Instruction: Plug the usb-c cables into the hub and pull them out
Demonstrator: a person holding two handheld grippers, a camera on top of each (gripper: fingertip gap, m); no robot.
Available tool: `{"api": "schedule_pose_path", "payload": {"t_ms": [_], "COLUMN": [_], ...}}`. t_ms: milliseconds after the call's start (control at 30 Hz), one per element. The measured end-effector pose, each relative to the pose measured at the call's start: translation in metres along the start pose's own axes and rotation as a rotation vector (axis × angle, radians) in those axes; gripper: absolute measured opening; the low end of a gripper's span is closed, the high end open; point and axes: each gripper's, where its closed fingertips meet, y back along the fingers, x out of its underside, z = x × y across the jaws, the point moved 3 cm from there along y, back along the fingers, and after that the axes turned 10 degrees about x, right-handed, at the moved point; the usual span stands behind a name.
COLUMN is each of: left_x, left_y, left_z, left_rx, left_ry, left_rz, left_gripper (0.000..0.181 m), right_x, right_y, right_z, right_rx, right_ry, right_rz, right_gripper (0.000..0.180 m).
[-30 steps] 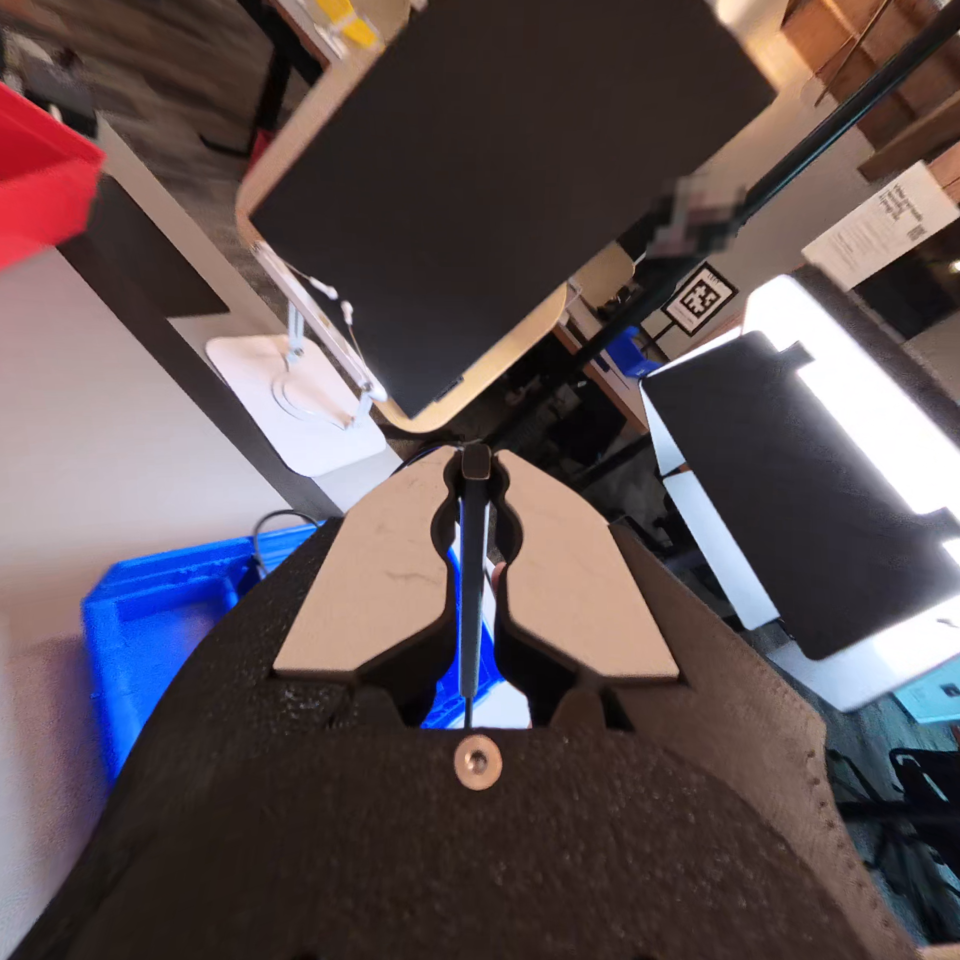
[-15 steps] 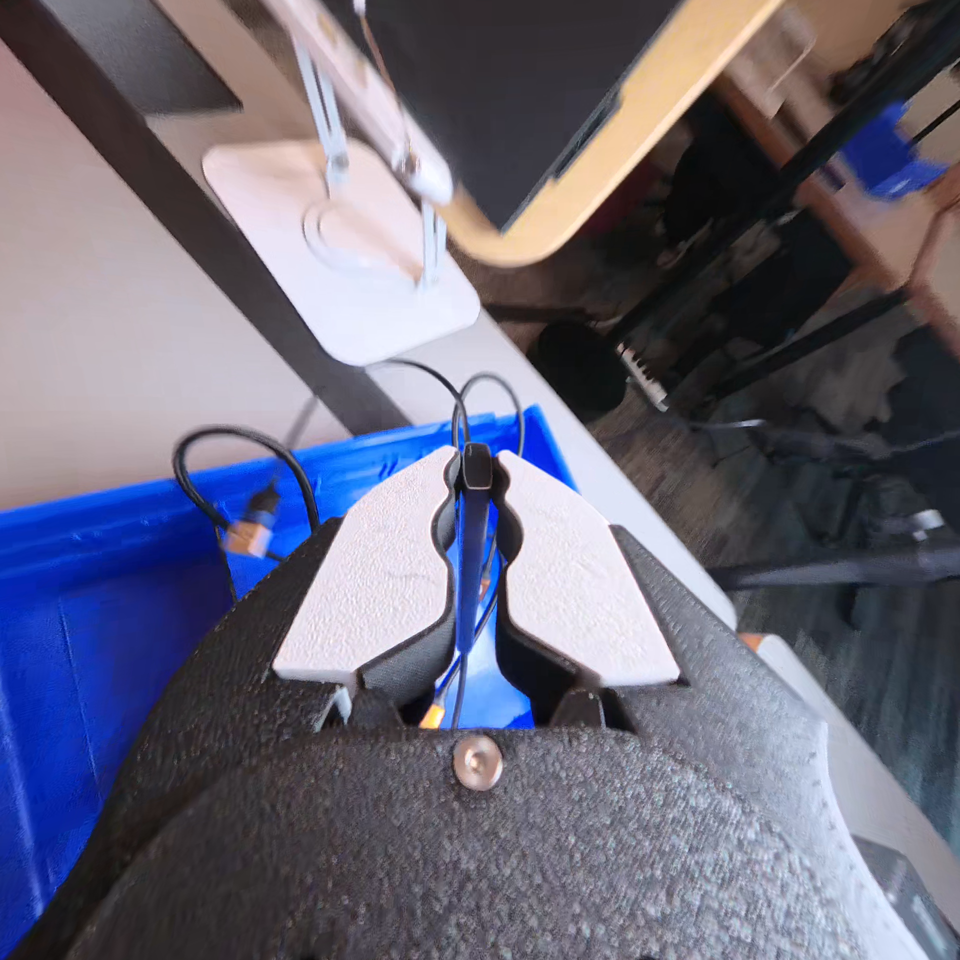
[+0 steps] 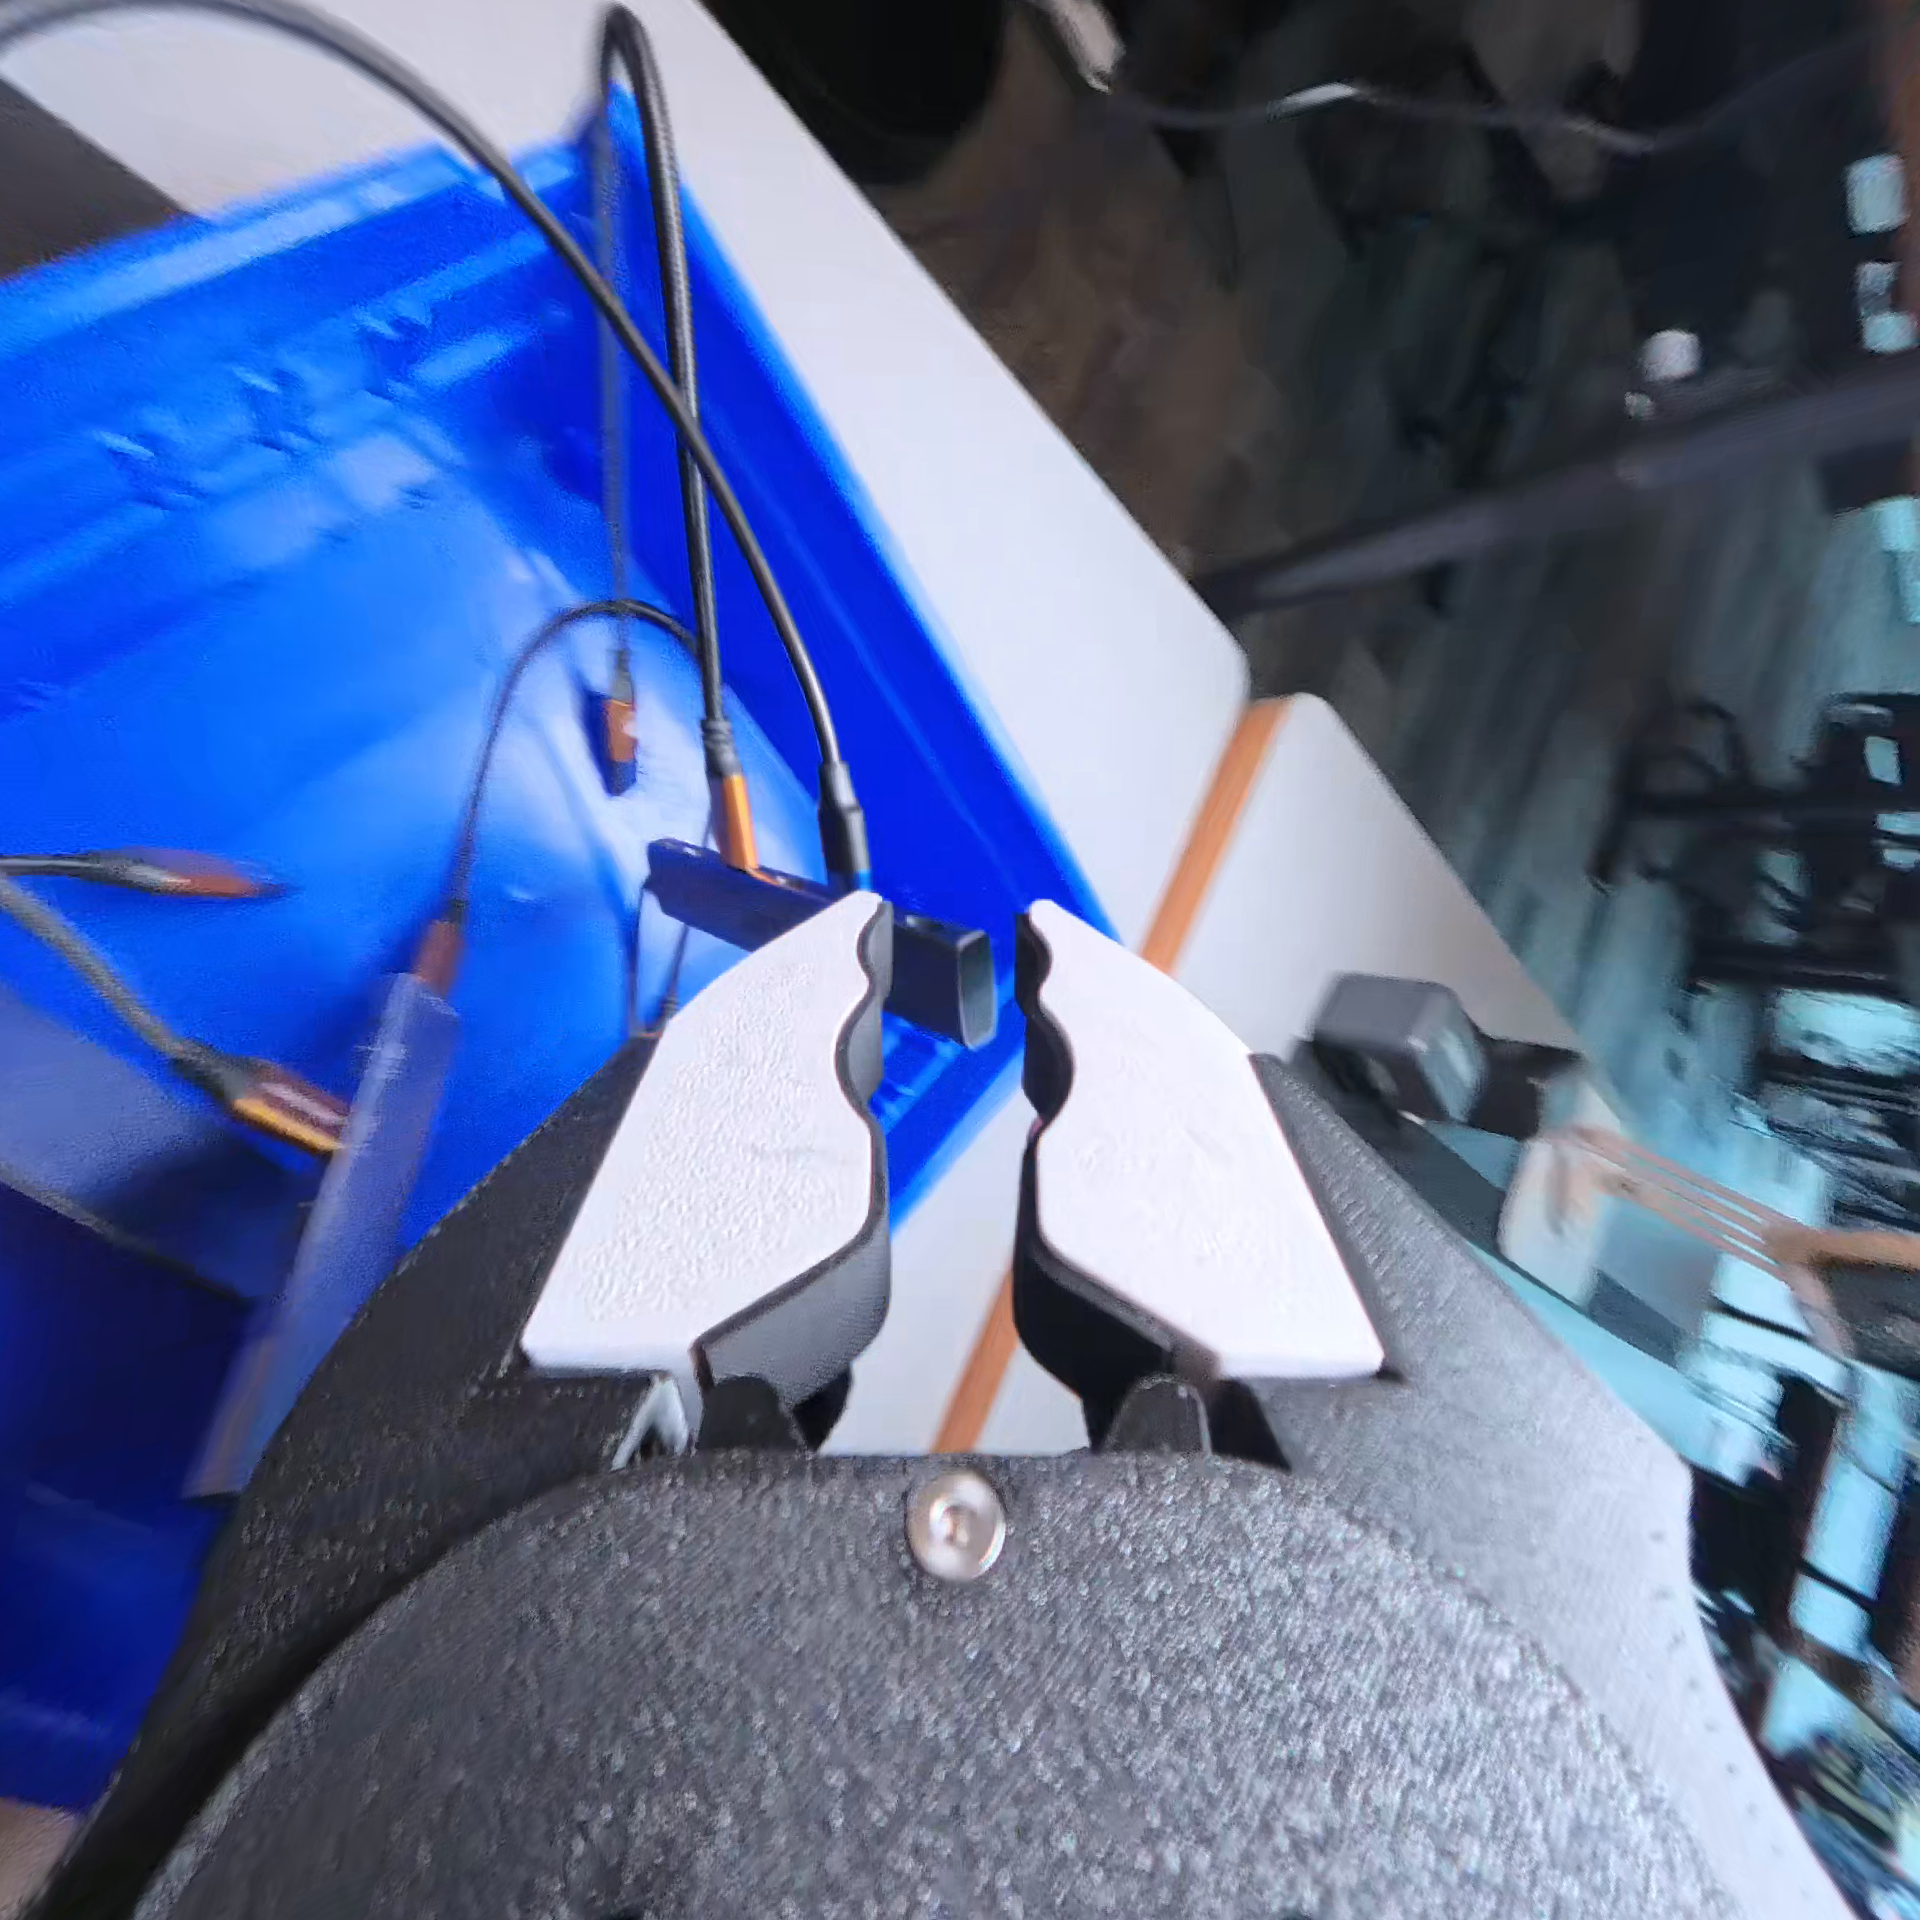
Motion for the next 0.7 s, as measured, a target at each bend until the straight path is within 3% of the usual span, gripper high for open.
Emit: {"api": "schedule_pose_path", "payload": {"t_ms": [200, 367, 567, 700], "left_x": [0.000, 0.000, 0.000, -0.001], "left_y": [0.000, -0.001, 0.002, 0.005], "left_z": [0.000, 0.000, 0.006, 0.011], "left_rx": [-0.006, -0.014, -0.048, -0.081], "left_ry": [-0.005, -0.006, 0.012, 0.027], "left_rz": [0.004, 0.007, -0.003, -0.012], "left_gripper": [0.034, 0.034, 0.035, 0.035], "right_x": [0.022, 0.020, 0.019, 0.042], "right_y": [0.012, 0.044, 0.130, 0.169], "right_z": [-0.032, -0.032, 0.016, 0.074], "right_rx": [0.130, 0.108, -0.017, -0.111], "right_ry": [-0.033, -0.155, -0.328, -0.375], "right_rz": [0.013, -0.192, -0.596, -0.693], "right_gripper": [0.022, 0.021, 0.021, 0.021]}}
